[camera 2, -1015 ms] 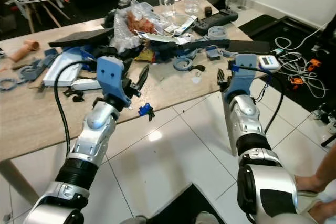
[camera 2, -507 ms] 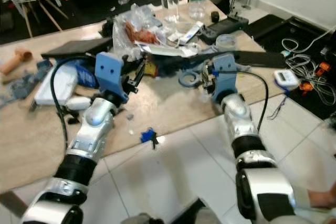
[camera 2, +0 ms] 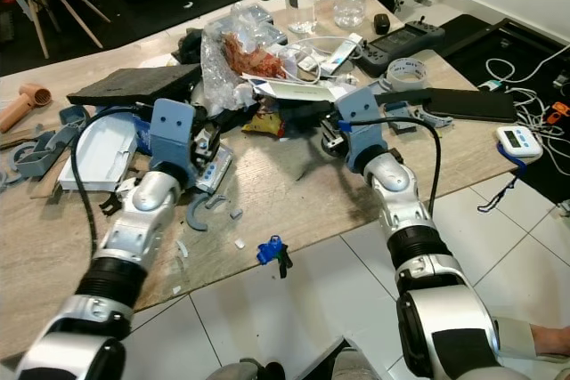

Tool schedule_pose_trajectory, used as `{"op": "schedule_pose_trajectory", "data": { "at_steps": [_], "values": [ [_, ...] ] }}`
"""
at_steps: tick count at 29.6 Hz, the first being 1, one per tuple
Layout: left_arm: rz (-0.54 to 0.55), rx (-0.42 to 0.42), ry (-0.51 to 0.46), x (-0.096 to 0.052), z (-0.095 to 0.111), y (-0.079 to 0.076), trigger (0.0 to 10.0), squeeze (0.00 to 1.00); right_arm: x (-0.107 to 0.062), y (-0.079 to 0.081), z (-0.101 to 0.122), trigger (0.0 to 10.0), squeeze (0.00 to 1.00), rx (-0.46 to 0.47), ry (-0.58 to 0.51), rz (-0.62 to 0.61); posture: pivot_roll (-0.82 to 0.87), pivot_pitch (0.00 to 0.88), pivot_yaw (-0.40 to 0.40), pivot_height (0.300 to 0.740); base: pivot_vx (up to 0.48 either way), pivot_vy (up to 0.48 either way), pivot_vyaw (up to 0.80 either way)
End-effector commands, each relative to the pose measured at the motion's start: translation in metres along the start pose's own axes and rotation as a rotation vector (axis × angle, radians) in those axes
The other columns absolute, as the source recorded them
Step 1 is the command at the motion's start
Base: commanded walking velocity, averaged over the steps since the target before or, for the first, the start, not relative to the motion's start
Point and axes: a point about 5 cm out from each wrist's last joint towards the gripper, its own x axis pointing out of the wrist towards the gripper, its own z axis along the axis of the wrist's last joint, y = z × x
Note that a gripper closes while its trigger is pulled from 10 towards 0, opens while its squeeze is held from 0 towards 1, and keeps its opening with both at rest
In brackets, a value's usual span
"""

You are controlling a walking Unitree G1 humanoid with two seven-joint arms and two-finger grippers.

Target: Picking trash to rubbish bin

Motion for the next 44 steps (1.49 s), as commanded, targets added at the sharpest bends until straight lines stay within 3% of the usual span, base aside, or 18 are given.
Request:
{"op": "schedule_pose_trajectory", "data": {
  "at_steps": [1, 7, 8, 9, 10, 11, 18, 22, 29, 36, 43, 44],
  "values": [
    [-0.001, -0.054, 0.062, -0.008, -0.006, 0.020, 10.0, 1.00, -0.004, 0.003, -0.007, 10.0, 0.00, -0.006, 0.031, 0.021, -0.12, 0.095, 0.097, 0.740, 0.000, 0.000, 0.00],
    [-0.006, -0.075, 0.143, -0.015, -0.010, 0.034, 10.0, 1.00, -0.005, 0.001, -0.009, 10.0, 0.00, -0.019, 0.048, 0.010, -0.12, 0.098, 0.097, 0.740, 0.000, 0.000, 0.00],
    [-0.015, -0.088, 0.151, -0.015, -0.012, 0.033, 10.0, 0.68, -0.005, 0.001, -0.009, 10.0, 0.00, -0.019, 0.049, 0.010, -0.12, 0.097, 0.098, 0.740, 0.000, 0.000, 0.00],
    [-0.034, -0.108, 0.162, -0.016, -0.013, 0.030, 10.0, 0.68, -0.005, 0.001, -0.009, 10.0, 0.00, -0.019, 0.050, 0.010, -0.12, 0.097, 0.098, 0.740, 0.000, 0.000, 0.00],
    [-0.056, -0.129, 0.170, -0.016, -0.014, 0.026, 10.0, 0.11, -0.005, 0.001, -0.009, 10.0, 0.00, -0.018, 0.051, 0.011, -0.12, 0.097, 0.098, 0.740, 0.000, 0.000, 0.00],
    [-0.079, -0.151, 0.177, -0.017, -0.014, 0.022, 10.0, 0.00, -0.005, 0.001, -0.009, 10.0, 0.00, -0.018, 0.052, 0.011, -0.12, 0.097, 0.098, 0.740, 0.000, 0.000, 0.00],
    [-0.398, -0.235, 0.182, -0.029, -0.011, -0.017, 10.0, 0.00, -0.006, 0.002, -0.011, 10.0, 0.00, -0.023, 0.061, 0.016, -0.12, 0.092, 0.096, 0.740, 0.000, 0.000, 0.00],
    [-0.473, -0.232, 0.198, -0.035, -0.010, -0.026, 10.0, 0.00, -0.006, 0.001, -0.011, 10.0, 0.00, -0.026, 0.063, 0.013, -0.12, 0.089, 0.098, 0.740, 0.000, 0.000, 0.00],
    [-0.445, -0.197, 0.207, -0.031, -0.010, -0.038, 10.0, 0.00, -0.006, 0.001, -0.011, 10.0, 0.00, -0.027, 0.063, 0.008, -0.12, 0.092, 0.102, 0.740, 0.000, 0.000, 0.00],
    [-0.506, -0.166, 0.262, -0.037, -0.016, -0.070, 10.0, 0.00, -0.007, 0.001, -0.011, 10.0, 0.00, -0.026, 0.061, 0.002, -0.12, 0.098, 0.108, 0.740, 0.000, 0.000, 0.00],
    [-0.486, -0.116, 0.237, -0.034, -0.012, -0.084, 10.0, 0.00, -0.007, 0.001, -0.011, 10.0, 0.00, -0.024, 0.060, -0.004, -0.12, 0.101, 0.110, 0.740, 0.000, 0.000, 0.00],
    [-0.477, -0.073, 0.200, -0.033, -0.007, -0.087, 10.0, 0.00, -0.007, 0.001, -0.011, 10.0, 0.00, -0.023, 0.059, -0.005, -0.11, 0.102, 0.110, 0.740, 0.000, 0.000, 0.00]
  ]
}}
